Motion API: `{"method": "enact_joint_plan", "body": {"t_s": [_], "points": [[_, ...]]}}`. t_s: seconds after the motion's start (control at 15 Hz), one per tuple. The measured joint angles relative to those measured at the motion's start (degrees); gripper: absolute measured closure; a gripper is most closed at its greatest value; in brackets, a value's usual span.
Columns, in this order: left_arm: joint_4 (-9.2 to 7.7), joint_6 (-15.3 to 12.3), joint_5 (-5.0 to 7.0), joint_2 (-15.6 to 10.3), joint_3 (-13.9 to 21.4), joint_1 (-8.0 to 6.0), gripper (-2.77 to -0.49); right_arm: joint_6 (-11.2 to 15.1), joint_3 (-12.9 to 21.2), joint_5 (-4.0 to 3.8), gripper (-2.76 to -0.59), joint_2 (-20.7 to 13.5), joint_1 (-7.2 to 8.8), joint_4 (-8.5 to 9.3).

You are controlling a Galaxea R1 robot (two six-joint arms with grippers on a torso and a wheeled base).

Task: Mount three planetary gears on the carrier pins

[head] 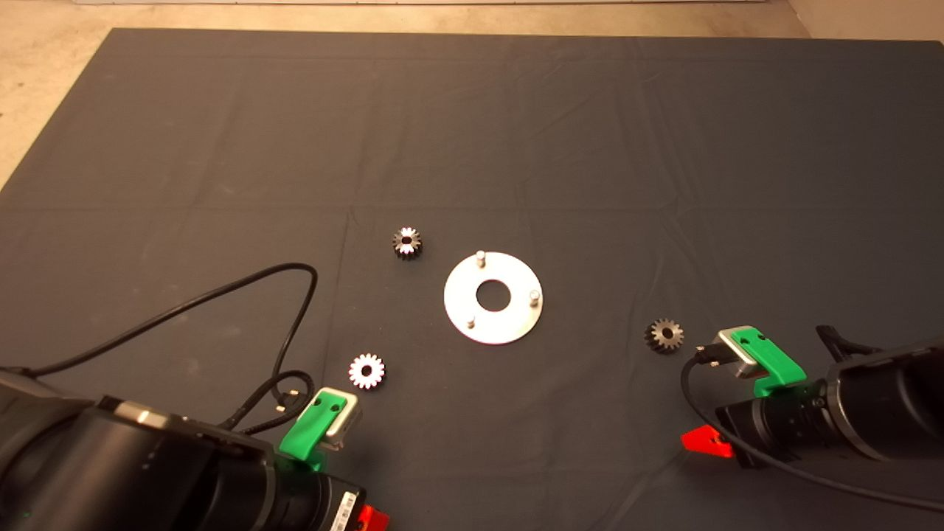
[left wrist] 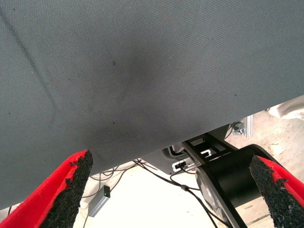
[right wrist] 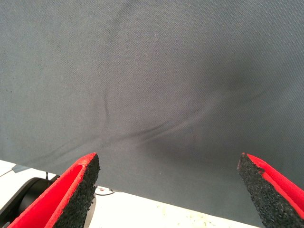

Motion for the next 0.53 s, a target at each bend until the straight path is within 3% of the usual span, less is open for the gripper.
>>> {"method": "enact_joint_plan", "body": {"t_s": [0.53], "points": [[0.49, 0.2, 0.01, -0.1, 0.0, 0.00, -2.36, -0.8, 0.0, -0.02, -2.17, -0.3, 0.00, 0.00]]}}
